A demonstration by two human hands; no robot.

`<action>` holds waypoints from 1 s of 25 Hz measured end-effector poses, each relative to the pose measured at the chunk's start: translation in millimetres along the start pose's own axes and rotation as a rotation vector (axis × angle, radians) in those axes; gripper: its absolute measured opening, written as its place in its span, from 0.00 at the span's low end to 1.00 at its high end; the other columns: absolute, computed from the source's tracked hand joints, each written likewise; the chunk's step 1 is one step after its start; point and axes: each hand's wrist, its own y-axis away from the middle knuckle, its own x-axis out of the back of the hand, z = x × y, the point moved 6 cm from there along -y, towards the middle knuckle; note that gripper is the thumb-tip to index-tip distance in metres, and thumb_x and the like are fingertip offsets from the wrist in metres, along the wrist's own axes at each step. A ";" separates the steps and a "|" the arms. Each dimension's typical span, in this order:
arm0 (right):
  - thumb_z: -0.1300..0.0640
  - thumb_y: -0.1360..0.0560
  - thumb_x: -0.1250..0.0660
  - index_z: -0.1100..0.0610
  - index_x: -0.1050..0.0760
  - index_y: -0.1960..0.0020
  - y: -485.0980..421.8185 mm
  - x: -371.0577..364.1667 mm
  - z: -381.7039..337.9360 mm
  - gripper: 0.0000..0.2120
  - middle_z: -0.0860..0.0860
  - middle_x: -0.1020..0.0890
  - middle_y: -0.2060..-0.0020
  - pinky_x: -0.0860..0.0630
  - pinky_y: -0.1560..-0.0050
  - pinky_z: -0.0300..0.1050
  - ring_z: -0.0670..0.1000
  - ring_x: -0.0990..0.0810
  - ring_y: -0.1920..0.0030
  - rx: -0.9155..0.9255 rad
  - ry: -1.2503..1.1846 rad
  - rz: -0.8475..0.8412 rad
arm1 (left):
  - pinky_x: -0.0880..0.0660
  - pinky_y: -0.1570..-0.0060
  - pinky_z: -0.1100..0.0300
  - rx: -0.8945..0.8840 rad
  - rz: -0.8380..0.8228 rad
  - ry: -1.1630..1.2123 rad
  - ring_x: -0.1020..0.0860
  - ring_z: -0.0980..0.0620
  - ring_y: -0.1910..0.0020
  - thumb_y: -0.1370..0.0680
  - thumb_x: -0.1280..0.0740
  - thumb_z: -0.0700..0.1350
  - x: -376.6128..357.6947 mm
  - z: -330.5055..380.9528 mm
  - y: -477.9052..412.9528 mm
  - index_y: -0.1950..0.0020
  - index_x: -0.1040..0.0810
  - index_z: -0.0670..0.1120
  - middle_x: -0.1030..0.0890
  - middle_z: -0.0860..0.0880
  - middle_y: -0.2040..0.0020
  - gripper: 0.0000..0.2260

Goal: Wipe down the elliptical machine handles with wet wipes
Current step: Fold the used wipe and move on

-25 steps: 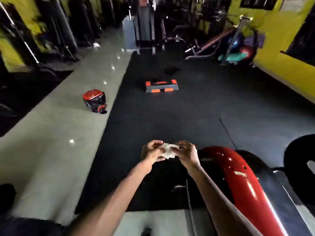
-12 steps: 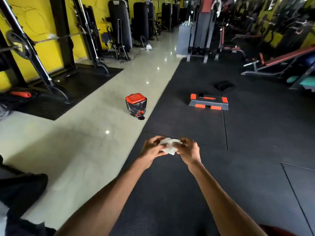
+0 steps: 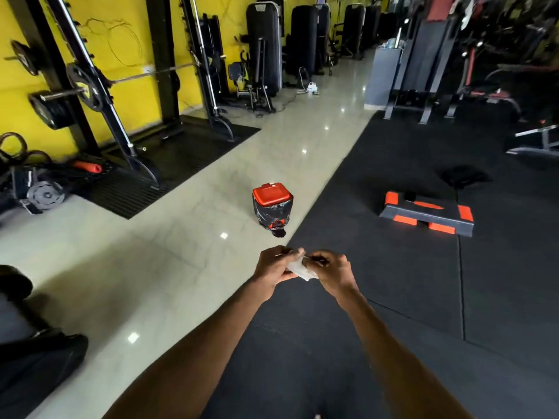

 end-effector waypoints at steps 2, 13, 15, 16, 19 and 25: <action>0.55 0.26 0.22 0.54 0.13 0.50 -65.3 4.4 4.0 0.06 0.48 0.13 0.57 0.18 0.52 0.49 0.48 0.14 0.55 -0.016 0.021 -0.003 | 0.17 0.44 0.48 0.014 -0.010 -0.004 0.14 0.42 0.47 0.26 0.22 0.42 -9.7 20.7 -43.1 0.45 0.15 0.41 0.13 0.41 0.48 0.12; 0.52 0.27 0.21 0.47 0.15 0.56 -349.6 -61.2 26.5 0.04 0.46 0.12 0.59 0.15 0.47 0.56 0.48 0.12 0.54 -0.148 -0.056 -0.168 | 0.17 0.63 0.60 0.097 0.159 0.119 0.14 0.47 0.60 0.26 0.27 0.28 15.2 85.7 -302.7 0.45 0.18 0.34 0.14 0.39 0.54 0.10; 0.45 0.34 0.19 0.45 0.14 0.55 -410.5 -88.8 35.0 0.10 0.46 0.12 0.58 0.16 0.45 0.59 0.51 0.12 0.53 -0.161 -0.086 -0.197 | 0.17 0.61 0.58 0.110 0.177 0.147 0.13 0.45 0.56 0.25 0.27 0.31 34.6 91.0 -365.0 0.47 0.17 0.36 0.14 0.38 0.52 0.07; 0.40 0.38 0.19 0.45 0.14 0.54 -440.0 -102.0 36.3 0.16 0.47 0.12 0.57 0.16 0.44 0.58 0.51 0.12 0.52 -0.178 -0.105 -0.200 | 0.16 0.59 0.56 0.130 0.177 0.159 0.13 0.44 0.53 0.24 0.26 0.33 45.5 94.5 -396.8 0.46 0.17 0.36 0.14 0.38 0.50 0.07; 0.39 0.41 0.17 0.46 0.15 0.52 -515.1 -129.7 24.8 0.21 0.46 0.12 0.54 0.16 0.49 0.49 0.47 0.13 0.51 -0.205 -0.100 -0.230 | 0.16 0.54 0.53 0.183 0.156 0.176 0.14 0.42 0.48 0.24 0.26 0.34 67.2 111.7 -485.1 0.44 0.16 0.37 0.13 0.39 0.48 0.09; 0.60 0.31 0.20 0.51 0.15 0.54 -659.7 -163.1 14.7 0.08 0.49 0.12 0.59 0.14 0.51 0.51 0.53 0.12 0.53 -0.278 -0.139 -0.225 | 0.16 0.56 0.52 0.300 0.182 0.215 0.14 0.40 0.48 0.25 0.25 0.33 89.8 143.6 -628.8 0.43 0.17 0.39 0.15 0.38 0.46 0.11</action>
